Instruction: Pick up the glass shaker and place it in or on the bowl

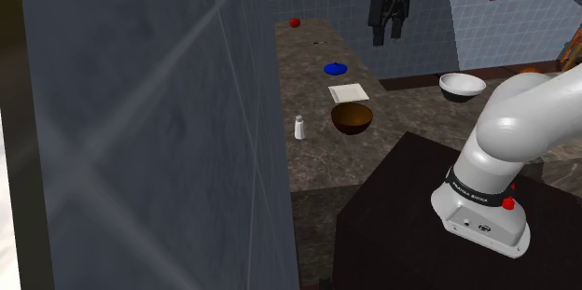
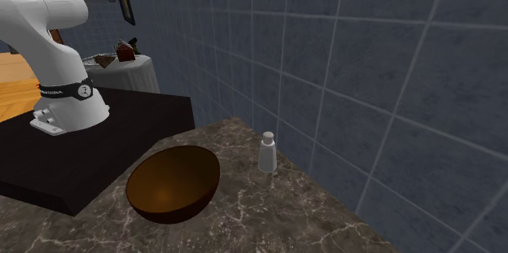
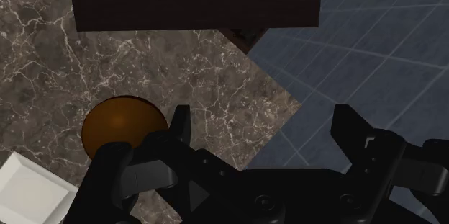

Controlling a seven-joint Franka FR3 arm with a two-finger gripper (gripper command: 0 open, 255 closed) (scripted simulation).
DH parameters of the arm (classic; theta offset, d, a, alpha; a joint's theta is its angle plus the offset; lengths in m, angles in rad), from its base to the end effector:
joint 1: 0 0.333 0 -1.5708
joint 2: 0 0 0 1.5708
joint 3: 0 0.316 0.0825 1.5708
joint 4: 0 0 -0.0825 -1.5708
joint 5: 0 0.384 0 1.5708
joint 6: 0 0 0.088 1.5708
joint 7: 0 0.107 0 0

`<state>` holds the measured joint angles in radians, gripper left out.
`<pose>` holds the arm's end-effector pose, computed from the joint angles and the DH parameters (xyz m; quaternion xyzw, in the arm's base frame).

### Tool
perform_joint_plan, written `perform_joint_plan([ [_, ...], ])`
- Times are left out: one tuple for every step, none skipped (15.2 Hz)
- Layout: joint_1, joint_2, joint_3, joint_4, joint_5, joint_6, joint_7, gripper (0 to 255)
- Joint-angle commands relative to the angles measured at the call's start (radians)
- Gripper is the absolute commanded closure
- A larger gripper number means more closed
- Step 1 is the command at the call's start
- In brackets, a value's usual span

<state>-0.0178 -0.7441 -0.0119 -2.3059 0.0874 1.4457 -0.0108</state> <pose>0.3050 0.0000 0.5913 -0.9972 0.0047 0.0571 0.0487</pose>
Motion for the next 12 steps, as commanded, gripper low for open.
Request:
perform_joint_plan([
  [0.0, 0.0, 0.0, 0.0, 0.0, 0.0, 0.0, 0],
  [-0.001, 0.018, 0.003, -0.015, 0.002, 0.036, 0.004, 0],
  [-0.003, 0.038, 0.006, -0.028, 0.003, 0.072, 0.007, 0],
  [-0.004, 0.059, 0.009, -0.041, 0.005, 0.108, 0.011, 0],
  [-0.005, 0.082, 0.011, -0.051, 0.006, 0.144, 0.014, 0],
  [-0.007, 0.105, 0.014, -0.061, 0.008, 0.18, 0.018, 0],
  [-0.008, 0.13, 0.016, -0.069, 0.009, 0.215, 0.021, 0],
  [-0.009, 0.156, 0.019, -0.075, 0.011, 0.251, 0.024, 0],
  [-0.01, 0.184, 0.021, -0.08, 0.012, 0.286, 0.028, 0],
  [-0.011, 0.212, 0.023, -0.083, 0.013, 0.32, 0.031, 0],
  [-0.012, 0.242, 0.025, -0.085, 0.014, 0.355, 0.035, 0],
  [-0.013, 0.272, 0.027, -0.086, 0.016, 0.388, 0.038, 0],
])
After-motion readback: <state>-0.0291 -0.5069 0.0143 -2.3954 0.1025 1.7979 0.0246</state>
